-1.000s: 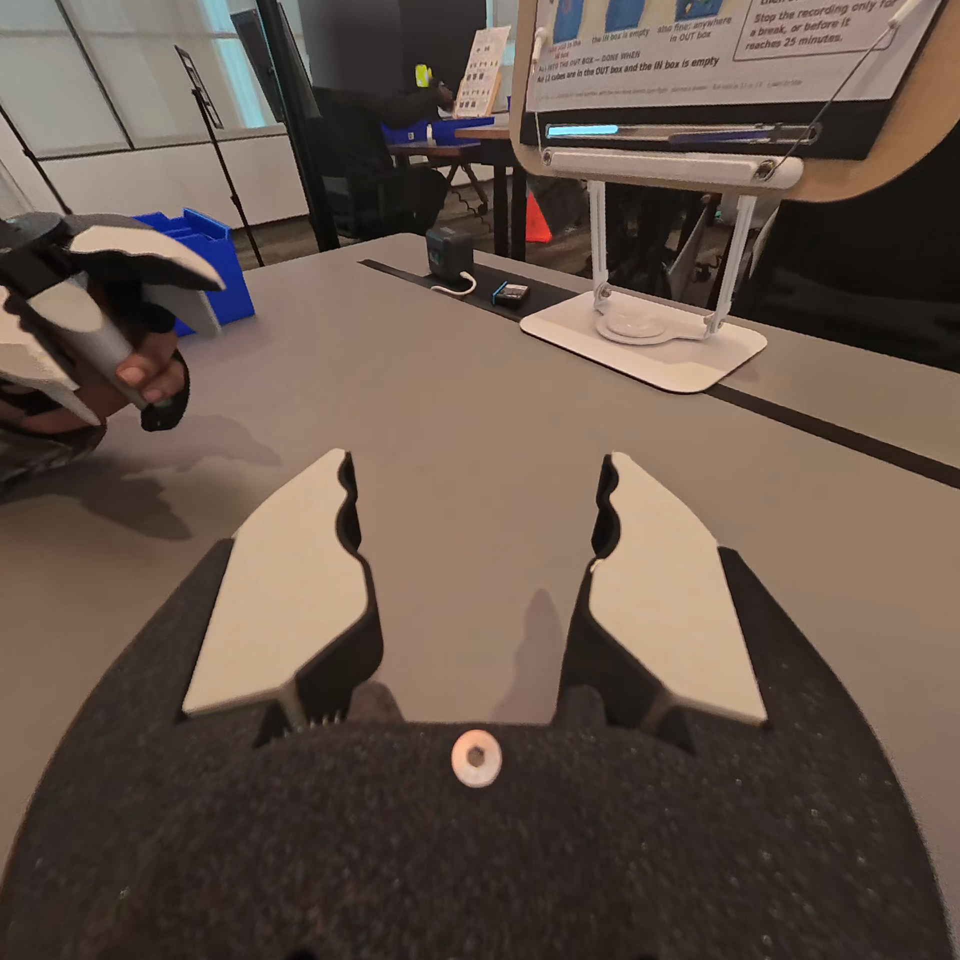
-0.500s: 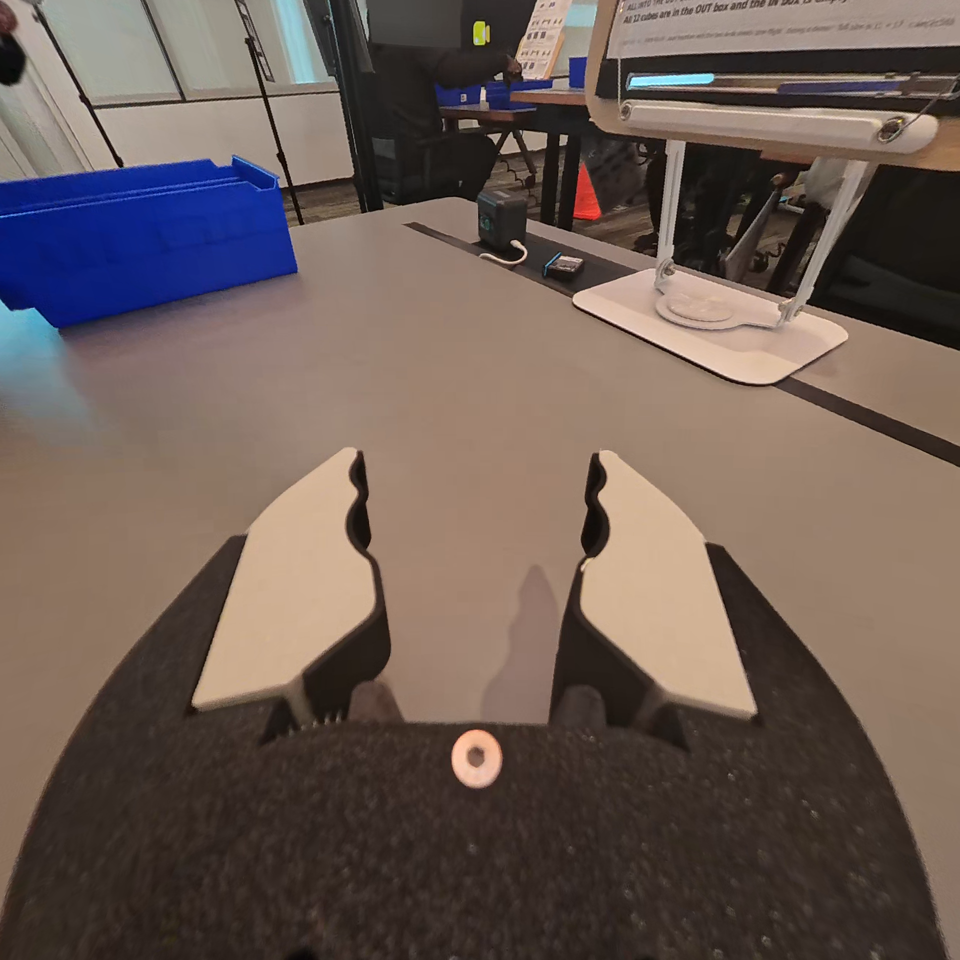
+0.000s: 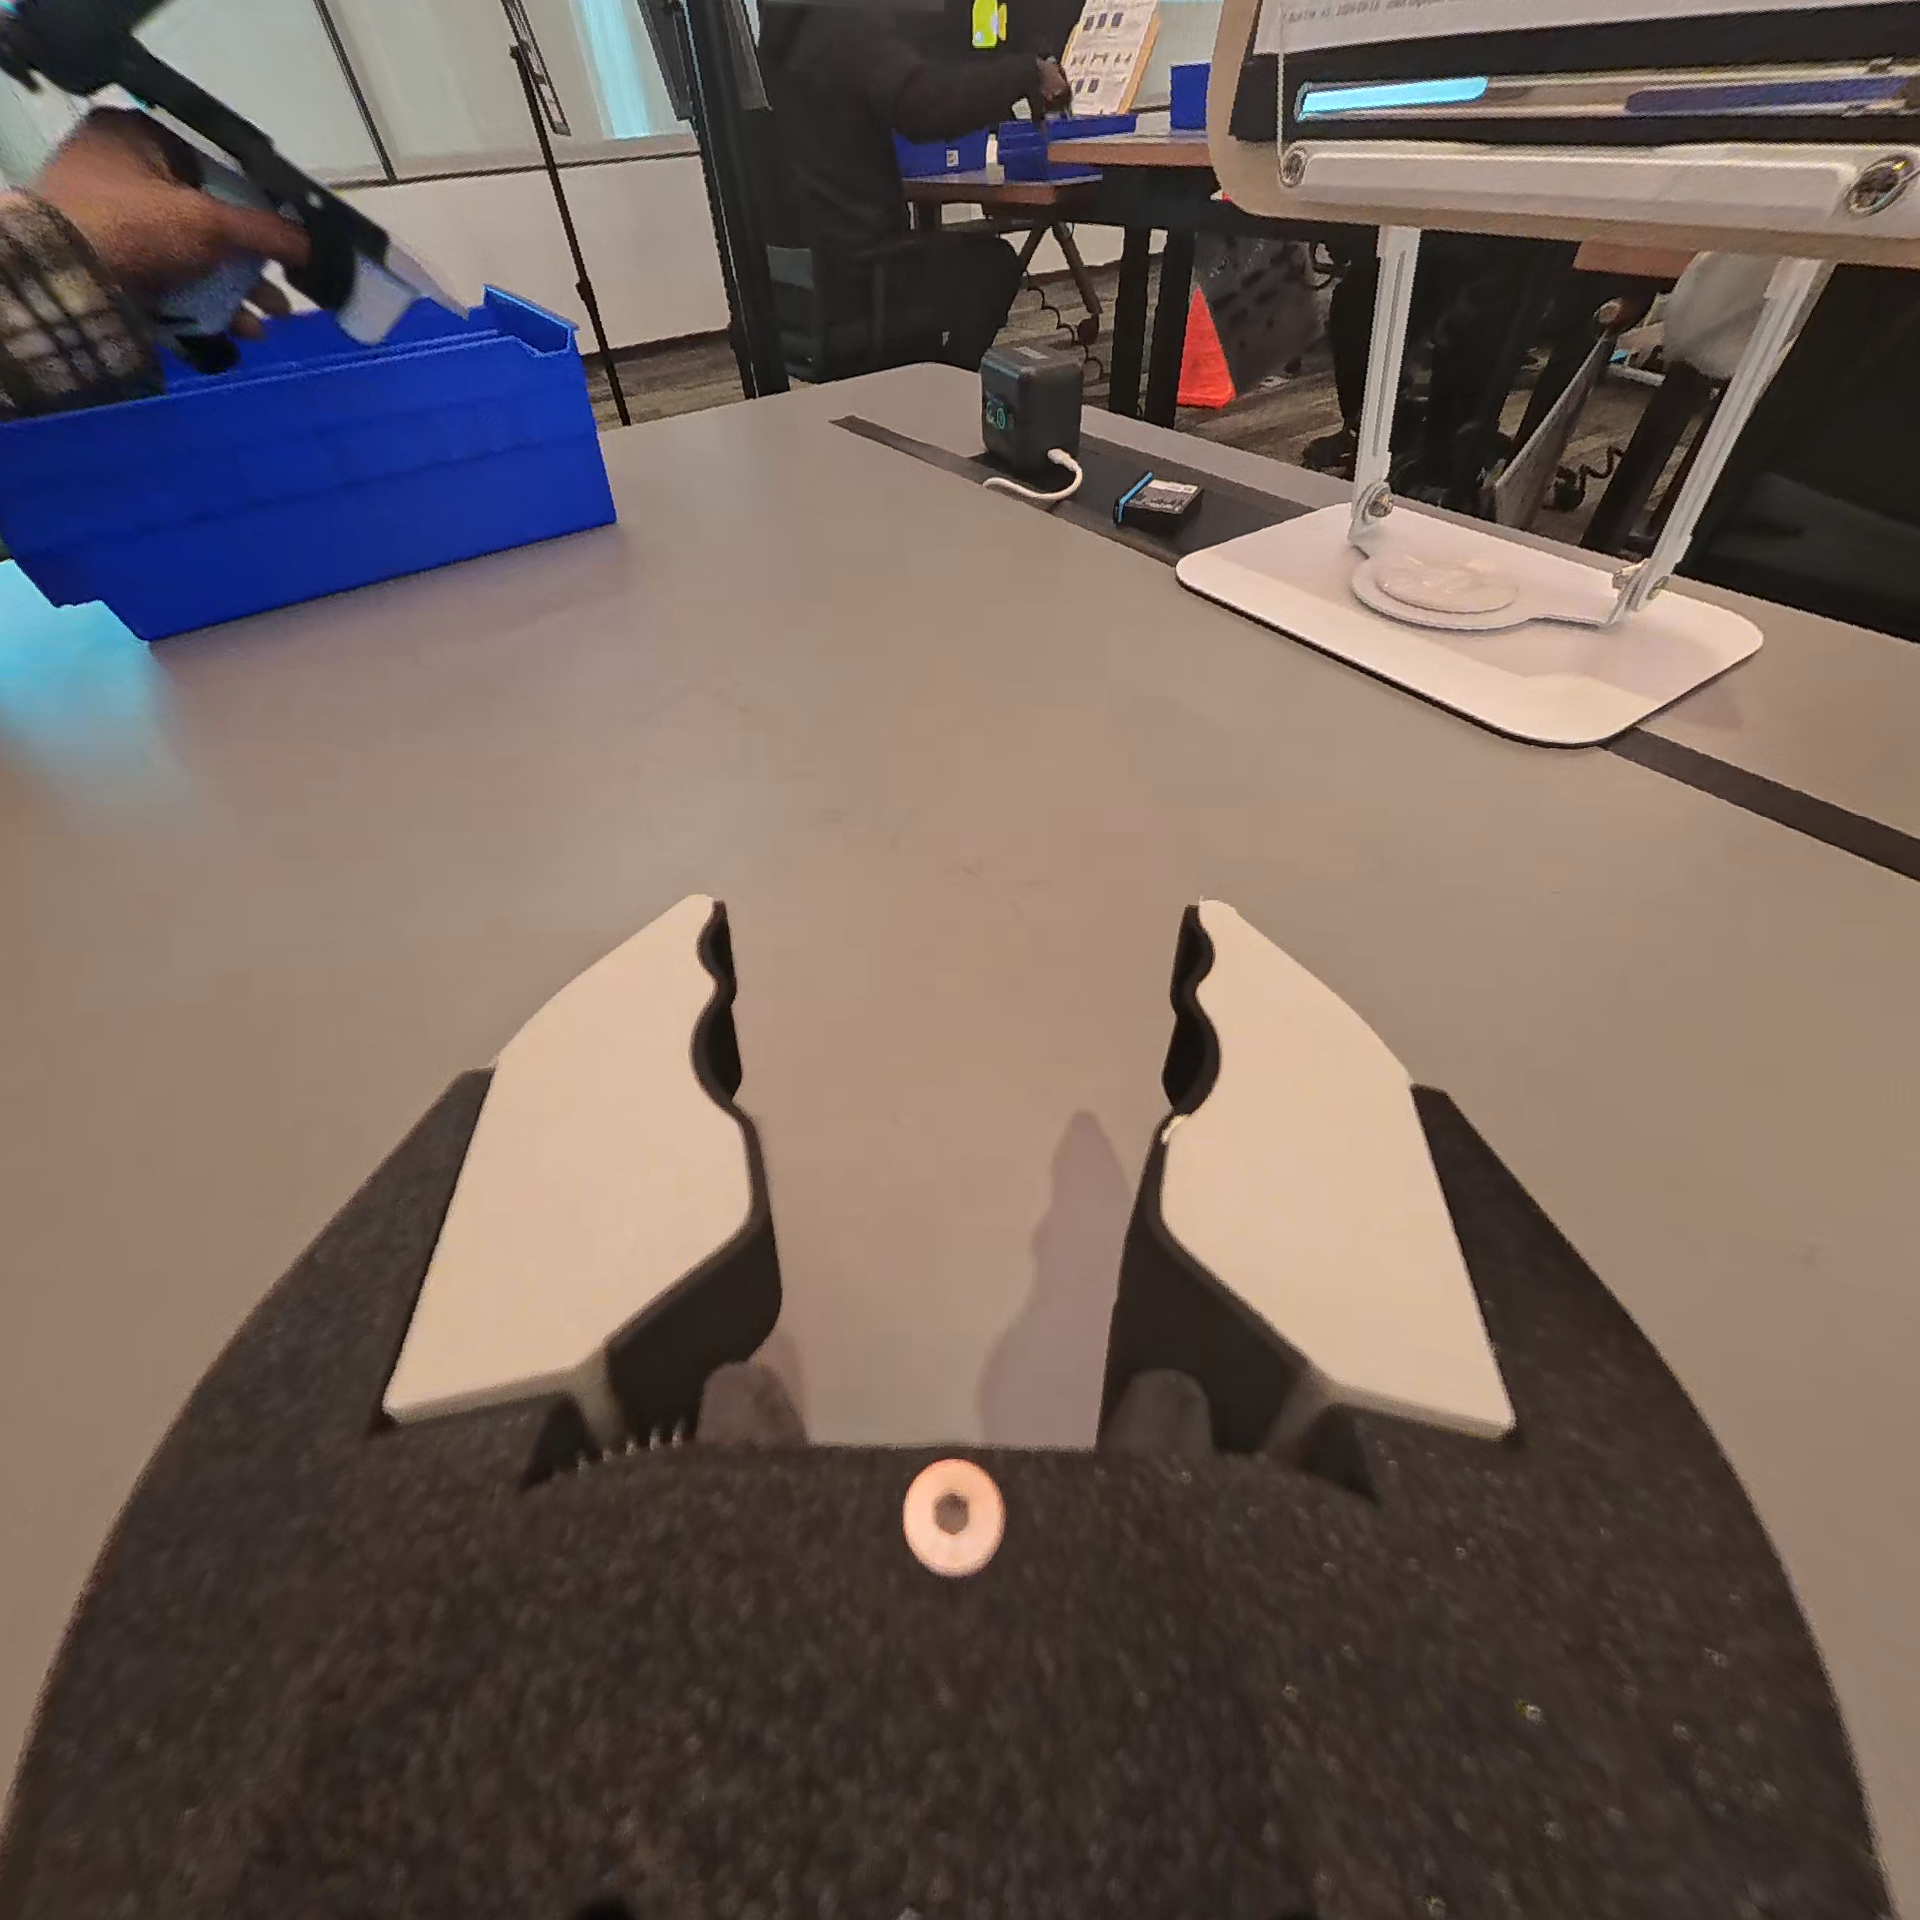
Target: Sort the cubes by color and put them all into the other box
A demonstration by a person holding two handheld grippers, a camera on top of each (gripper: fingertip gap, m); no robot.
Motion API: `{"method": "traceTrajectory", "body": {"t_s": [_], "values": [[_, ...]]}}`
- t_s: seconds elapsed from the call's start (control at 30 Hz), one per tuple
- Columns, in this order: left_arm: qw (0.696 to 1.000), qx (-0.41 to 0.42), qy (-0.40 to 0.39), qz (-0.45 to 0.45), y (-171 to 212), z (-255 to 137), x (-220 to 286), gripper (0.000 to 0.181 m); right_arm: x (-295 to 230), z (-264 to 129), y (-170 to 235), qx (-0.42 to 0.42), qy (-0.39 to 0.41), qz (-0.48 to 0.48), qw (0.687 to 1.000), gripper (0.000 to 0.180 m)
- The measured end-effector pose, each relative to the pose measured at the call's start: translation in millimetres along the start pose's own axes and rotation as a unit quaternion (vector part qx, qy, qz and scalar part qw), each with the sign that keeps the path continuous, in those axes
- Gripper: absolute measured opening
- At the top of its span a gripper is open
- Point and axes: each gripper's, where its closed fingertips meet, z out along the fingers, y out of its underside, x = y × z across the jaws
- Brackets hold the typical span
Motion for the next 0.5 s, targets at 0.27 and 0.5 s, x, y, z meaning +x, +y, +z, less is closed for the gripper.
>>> {"method": "traceTrajectory", "body": {"t_s": [0.27,0.5], "values": [[0.997,-0.067,-0.022,-0.008,27,41,-5,0.042,-3,0,0,-0.002,-0.007,0.001,1.000,0.081],[0.994,-0.100,-0.037,-0.004,42,59,-14,0.041,-4,-1,-2,0.002,-0.013,0.011,1.000,0.082]]}}
